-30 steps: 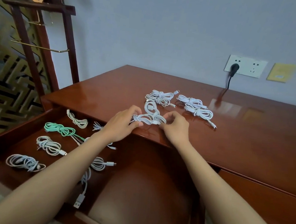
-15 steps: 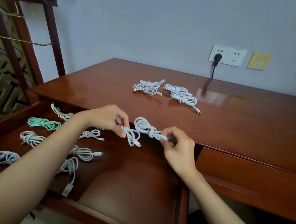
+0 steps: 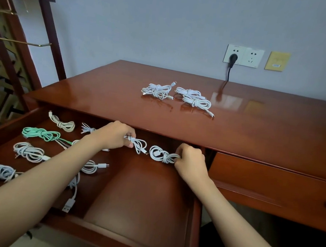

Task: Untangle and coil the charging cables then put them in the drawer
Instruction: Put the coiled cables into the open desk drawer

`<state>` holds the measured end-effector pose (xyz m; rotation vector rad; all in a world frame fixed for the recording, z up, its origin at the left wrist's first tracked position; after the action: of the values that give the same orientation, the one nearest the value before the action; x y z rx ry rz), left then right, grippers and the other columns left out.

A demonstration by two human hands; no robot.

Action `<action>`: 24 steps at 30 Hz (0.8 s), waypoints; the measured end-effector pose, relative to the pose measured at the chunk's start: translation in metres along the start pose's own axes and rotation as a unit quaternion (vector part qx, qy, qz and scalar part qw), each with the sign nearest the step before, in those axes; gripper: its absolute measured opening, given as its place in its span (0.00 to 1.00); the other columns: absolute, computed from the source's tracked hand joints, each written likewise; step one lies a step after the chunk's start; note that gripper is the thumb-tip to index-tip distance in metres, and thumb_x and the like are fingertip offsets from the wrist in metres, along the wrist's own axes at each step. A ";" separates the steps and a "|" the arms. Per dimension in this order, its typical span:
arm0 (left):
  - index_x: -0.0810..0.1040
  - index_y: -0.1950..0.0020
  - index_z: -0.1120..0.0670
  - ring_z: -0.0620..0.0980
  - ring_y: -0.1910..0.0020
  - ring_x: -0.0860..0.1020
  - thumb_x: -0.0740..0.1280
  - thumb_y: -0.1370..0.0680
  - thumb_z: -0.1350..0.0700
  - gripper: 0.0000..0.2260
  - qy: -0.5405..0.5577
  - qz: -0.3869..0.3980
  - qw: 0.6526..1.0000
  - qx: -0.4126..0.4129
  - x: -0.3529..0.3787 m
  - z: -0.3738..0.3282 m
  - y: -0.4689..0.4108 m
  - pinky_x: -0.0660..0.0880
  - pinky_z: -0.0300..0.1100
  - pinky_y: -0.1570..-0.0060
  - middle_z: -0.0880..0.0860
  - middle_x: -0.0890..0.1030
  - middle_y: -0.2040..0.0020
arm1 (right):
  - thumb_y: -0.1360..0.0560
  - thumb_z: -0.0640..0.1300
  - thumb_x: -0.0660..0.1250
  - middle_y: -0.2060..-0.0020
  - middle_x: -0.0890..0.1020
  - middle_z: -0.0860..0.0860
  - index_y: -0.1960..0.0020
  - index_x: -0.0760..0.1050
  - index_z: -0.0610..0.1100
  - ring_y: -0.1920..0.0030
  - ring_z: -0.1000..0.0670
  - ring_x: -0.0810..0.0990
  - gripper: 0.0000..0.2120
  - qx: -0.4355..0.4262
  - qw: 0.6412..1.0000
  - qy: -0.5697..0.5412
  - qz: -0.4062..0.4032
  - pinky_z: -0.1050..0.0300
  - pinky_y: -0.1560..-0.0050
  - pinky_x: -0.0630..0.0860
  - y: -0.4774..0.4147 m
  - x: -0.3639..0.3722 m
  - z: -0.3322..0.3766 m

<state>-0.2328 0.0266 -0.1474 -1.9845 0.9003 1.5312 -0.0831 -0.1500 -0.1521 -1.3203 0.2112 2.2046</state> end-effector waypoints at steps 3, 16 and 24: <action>0.79 0.44 0.52 0.49 0.43 0.77 0.73 0.28 0.53 0.13 -0.005 0.011 1.000 0.001 0.005 0.003 0.000 0.70 0.40 0.46 0.51 0.81 0.46 | 0.29 0.32 0.58 0.51 0.79 0.40 0.48 0.72 0.39 0.49 0.37 0.76 0.12 0.002 0.999 0.031 0.025 0.56 0.58 0.67 0.000 0.001 0.002; 0.78 0.43 0.49 0.43 0.51 0.78 0.69 0.26 0.52 0.12 -0.019 -0.008 0.995 0.096 -0.012 -0.034 0.016 0.73 0.41 0.45 0.46 0.83 0.50 | 0.25 0.42 0.61 0.43 0.76 0.41 0.43 0.69 0.37 0.43 0.39 0.75 0.13 -0.009 0.988 0.149 0.037 0.54 0.52 0.70 0.006 0.006 0.012; 0.80 0.54 0.45 0.47 0.59 0.79 0.64 0.26 0.57 0.08 0.053 -0.121 0.982 0.132 -0.045 -0.071 0.006 0.74 0.40 0.50 0.46 0.82 0.61 | 0.24 0.45 0.57 0.51 0.80 0.42 0.50 0.72 0.41 0.50 0.38 0.78 0.09 -0.111 0.976 0.181 -0.053 0.54 0.57 0.68 0.002 -0.020 0.034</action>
<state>-0.1979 -0.0184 -0.0852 -1.9141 0.8218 1.1200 -0.1029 -0.1456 -0.1180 -1.8117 0.0260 1.9264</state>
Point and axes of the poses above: each hand's wrist, its own y-axis away from the middle knuckle, its own x-axis out of the palm, z = x × y, the point moved 2 cm from there along -y, towards the middle knuckle
